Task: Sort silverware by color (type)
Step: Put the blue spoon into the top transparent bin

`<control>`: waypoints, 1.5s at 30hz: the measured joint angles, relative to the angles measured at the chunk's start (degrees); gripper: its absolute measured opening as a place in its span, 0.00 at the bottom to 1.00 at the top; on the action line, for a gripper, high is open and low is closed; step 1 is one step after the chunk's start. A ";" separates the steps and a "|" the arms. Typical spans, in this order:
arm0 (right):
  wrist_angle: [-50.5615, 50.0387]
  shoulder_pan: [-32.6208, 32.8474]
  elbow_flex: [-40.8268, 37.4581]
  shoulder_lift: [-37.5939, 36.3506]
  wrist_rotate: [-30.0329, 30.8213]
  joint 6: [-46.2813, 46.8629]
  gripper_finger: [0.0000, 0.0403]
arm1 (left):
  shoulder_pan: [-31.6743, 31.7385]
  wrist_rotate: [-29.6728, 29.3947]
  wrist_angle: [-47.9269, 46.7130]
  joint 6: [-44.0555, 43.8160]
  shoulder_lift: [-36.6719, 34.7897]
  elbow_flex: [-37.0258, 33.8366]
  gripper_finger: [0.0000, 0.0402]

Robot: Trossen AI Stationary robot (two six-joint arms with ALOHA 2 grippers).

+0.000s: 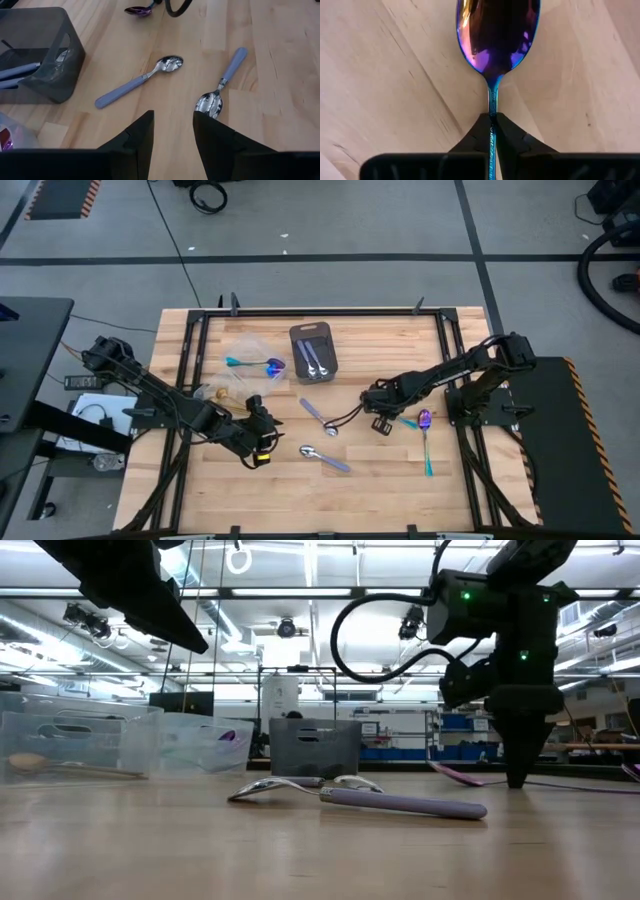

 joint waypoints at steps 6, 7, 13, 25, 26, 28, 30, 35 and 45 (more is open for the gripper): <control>1.65 0.27 -0.22 -0.60 0.69 -2.65 0.04 | 0.02 -0.04 -0.35 2.05 0.00 0.02 0.36; 2.56 0.26 -0.29 -0.92 1.02 -3.11 0.04 | 0.08 -0.04 -0.60 2.77 0.00 0.02 0.36; 7.06 0.12 -0.13 -3.78 0.99 -6.60 0.04 | 0.09 -0.07 -0.58 6.26 0.00 0.02 0.36; 20.96 0.66 -0.09 -6.06 -0.56 -23.49 0.04 | 0.09 -0.26 -0.21 1.39 0.00 0.02 0.36; 22.43 0.48 -0.09 -6.08 -0.59 -23.30 0.04 | 0.09 -0.28 -0.07 1.17 0.00 0.02 0.36; 25.25 -0.06 -0.09 -6.08 -1.20 -21.79 0.04 | 0.09 -1.15 -0.04 0.03 0.00 0.02 0.36; 28.19 -0.39 -0.09 -6.10 -3.07 -22.35 0.04 | 0.09 -3.54 -0.07 -2.26 0.00 0.02 0.36; 37.51 0.76 -0.08 -6.10 -2.64 -27.55 0.04 | 0.40 -7.20 0.03 -5.98 0.00 0.02 0.36; 58.96 3.17 -0.04 -6.10 -1.76 -34.84 0.04 | 0.48 -7.31 2.13 -4.72 0.00 0.02 0.49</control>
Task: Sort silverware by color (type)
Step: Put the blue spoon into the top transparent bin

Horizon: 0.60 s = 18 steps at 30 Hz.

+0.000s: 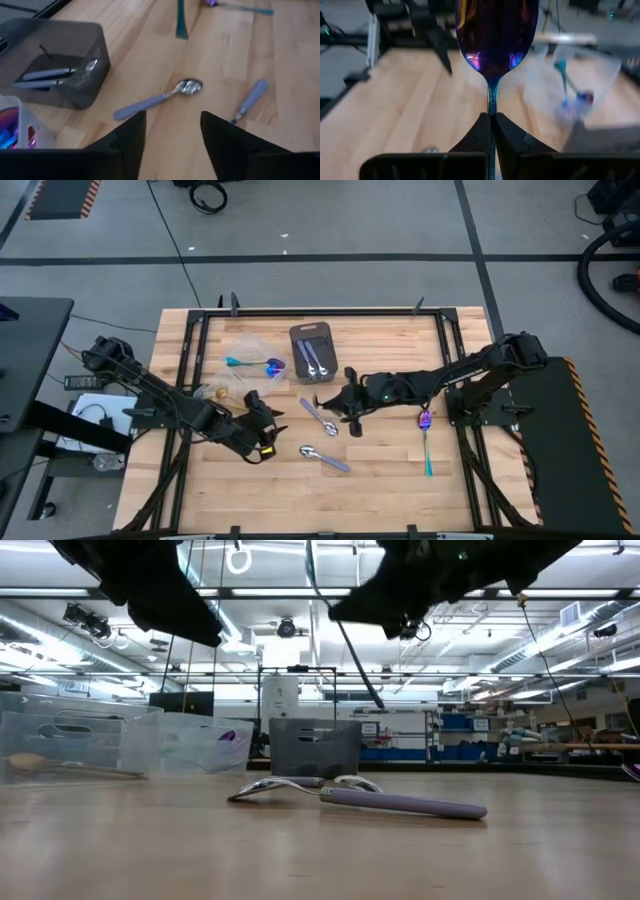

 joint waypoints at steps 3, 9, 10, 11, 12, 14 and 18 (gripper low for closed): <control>4.61 0.42 0.00 0.00 -0.15 -2.49 0.04 | 0.70 0.09 3.50 2.19 0.00 0.00 0.55; 11.58 0.50 0.02 0.00 -1.83 -5.12 0.04 | 3.58 4.82 12.84 11.54 0.71 0.03 0.58; 12.15 0.66 0.02 0.00 -1.81 -5.59 0.04 | 3.87 5.18 14.13 12.68 1.34 0.04 0.58; 12.79 0.80 0.02 0.20 -1.82 -5.95 0.04 | 3.98 5.21 15.32 13.79 2.05 0.02 0.57; 14.29 1.04 0.05 0.97 -1.83 -6.01 0.04 | 4.00 5.21 16.90 14.46 3.12 0.03 0.56; 15.91 1.60 0.11 2.83 -1.35 -6.11 0.04 | 4.00 5.24 19.33 16.10 5.33 0.02 0.55; 20.53 2.56 0.09 7.28 1.27 -7.40 0.04 | 3.98 5.37 23.04 17.15 8.62 -0.02 0.54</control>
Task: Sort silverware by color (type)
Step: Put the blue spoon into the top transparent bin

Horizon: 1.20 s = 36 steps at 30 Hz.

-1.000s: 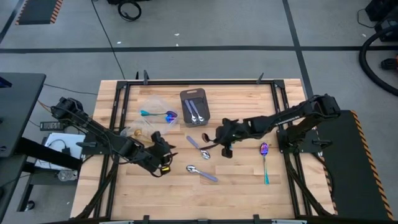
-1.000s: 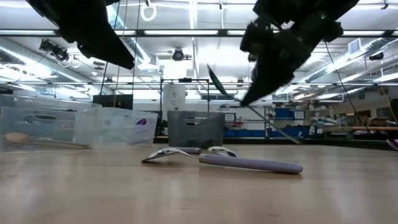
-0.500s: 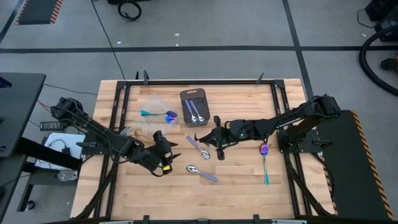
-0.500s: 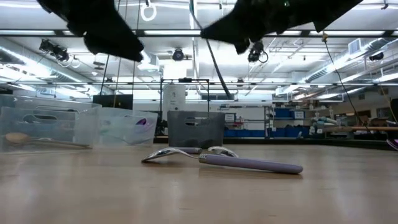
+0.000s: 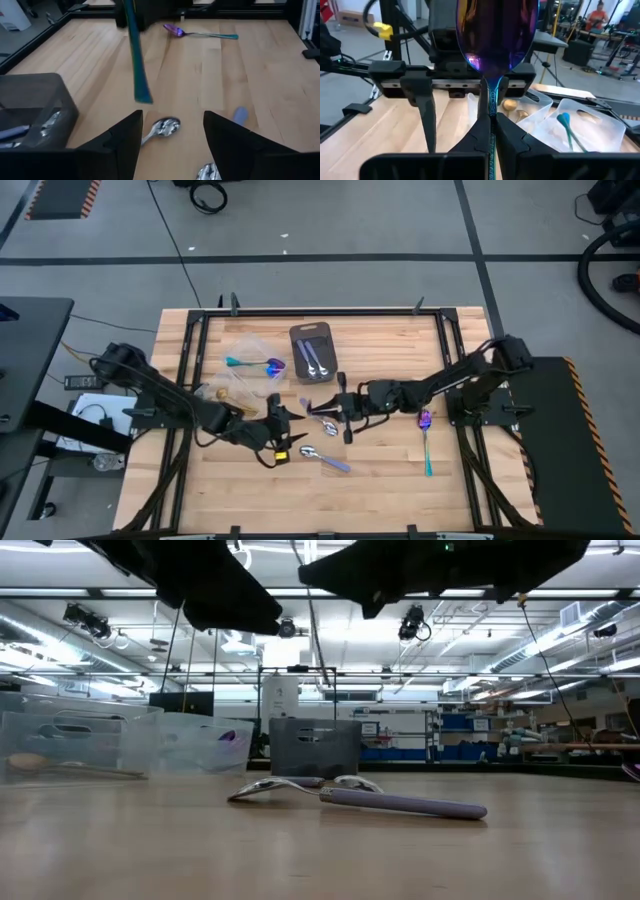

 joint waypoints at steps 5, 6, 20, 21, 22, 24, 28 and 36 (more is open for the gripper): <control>4.08 1.00 -0.02 3.91 1.95 1.77 0.04 | -0.01 -1.25 -0.55 -1.76 1.34 -0.01 0.54; 4.86 1.26 -0.02 4.79 2.36 1.80 0.04 | -0.26 -1.48 -0.63 -1.96 1.34 -0.02 0.54; 12.46 1.60 -0.02 10.58 2.32 1.23 0.04 | -2.28 -4.70 -0.88 -4.87 7.14 -0.04 0.54; 12.46 1.60 -0.02 10.58 2.29 1.23 0.04 | -2.52 -5.22 -0.88 -3.70 7.13 -0.05 0.54; 12.48 1.60 -0.02 10.58 2.03 1.25 0.04 | -2.90 -5.92 -0.16 -2.89 7.14 -0.33 0.54; 12.48 1.60 -0.02 10.58 0.92 1.32 0.04 | -3.52 -6.85 4.07 -1.59 7.11 -2.58 0.54; 12.91 1.60 -0.02 10.58 0.45 1.18 0.04 | -3.56 -7.00 14.86 -1.32 7.16 -8.11 0.54; 15.05 1.69 -0.04 10.56 -0.74 0.03 0.04 | -2.99 -6.88 22.74 1.29 7.16 -10.40 0.54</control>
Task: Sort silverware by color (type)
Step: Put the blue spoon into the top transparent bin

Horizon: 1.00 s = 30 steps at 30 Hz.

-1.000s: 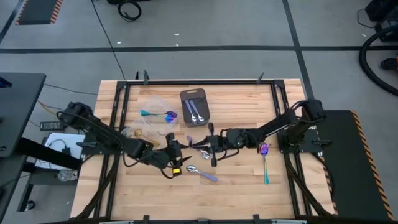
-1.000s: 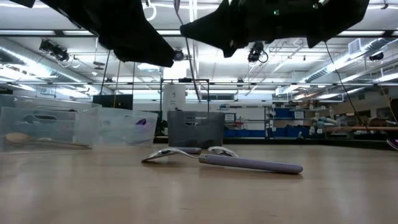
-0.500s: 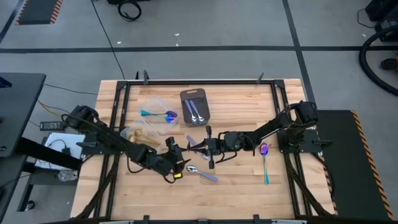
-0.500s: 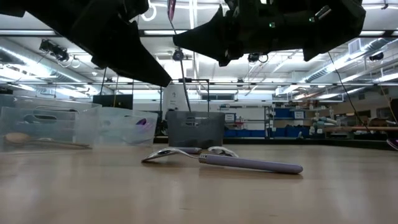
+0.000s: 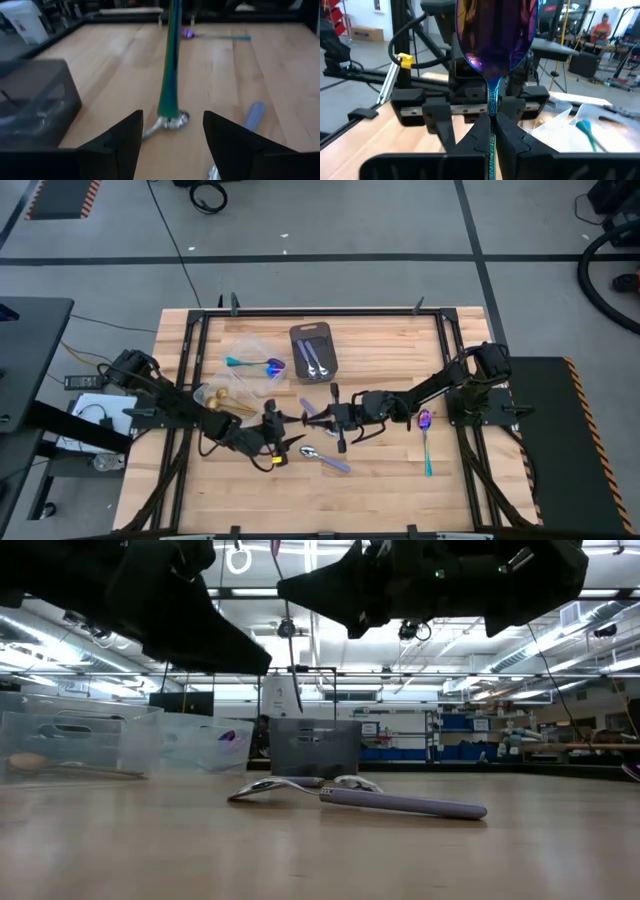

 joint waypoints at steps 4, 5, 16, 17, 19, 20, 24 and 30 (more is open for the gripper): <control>1.84 0.11 0.00 -0.04 -0.02 -1.69 0.04 | 1.41 0.94 2.75 1.81 -0.02 0.00 0.54; 2.26 0.11 -0.02 -0.04 -0.02 -2.34 0.04 | 2.08 1.91 3.88 2.03 -0.02 0.00 0.54; 6.35 0.24 -0.02 -0.04 0.08 -3.63 0.04 | 7.18 10.68 11.91 4.67 -0.02 0.02 0.47; 6.22 0.24 -0.02 -0.04 0.28 -3.63 0.04 | 7.19 10.74 11.92 4.83 -0.02 0.03 0.44; 5.94 0.24 -0.02 -0.04 0.30 -3.65 0.04 | 7.17 10.78 11.96 4.93 -0.02 0.04 0.38; 5.89 0.24 -0.02 -0.04 0.31 -3.65 0.04 | 7.19 10.78 11.95 4.89 -0.02 0.02 0.35; 5.20 0.24 -0.02 -0.04 1.31 -3.64 0.05 | 7.19 10.49 11.95 2.84 -0.02 0.02 0.21; 4.51 0.22 -0.02 -0.04 3.01 -2.28 0.09 | 7.19 10.12 11.75 2.78 -0.02 0.02 0.11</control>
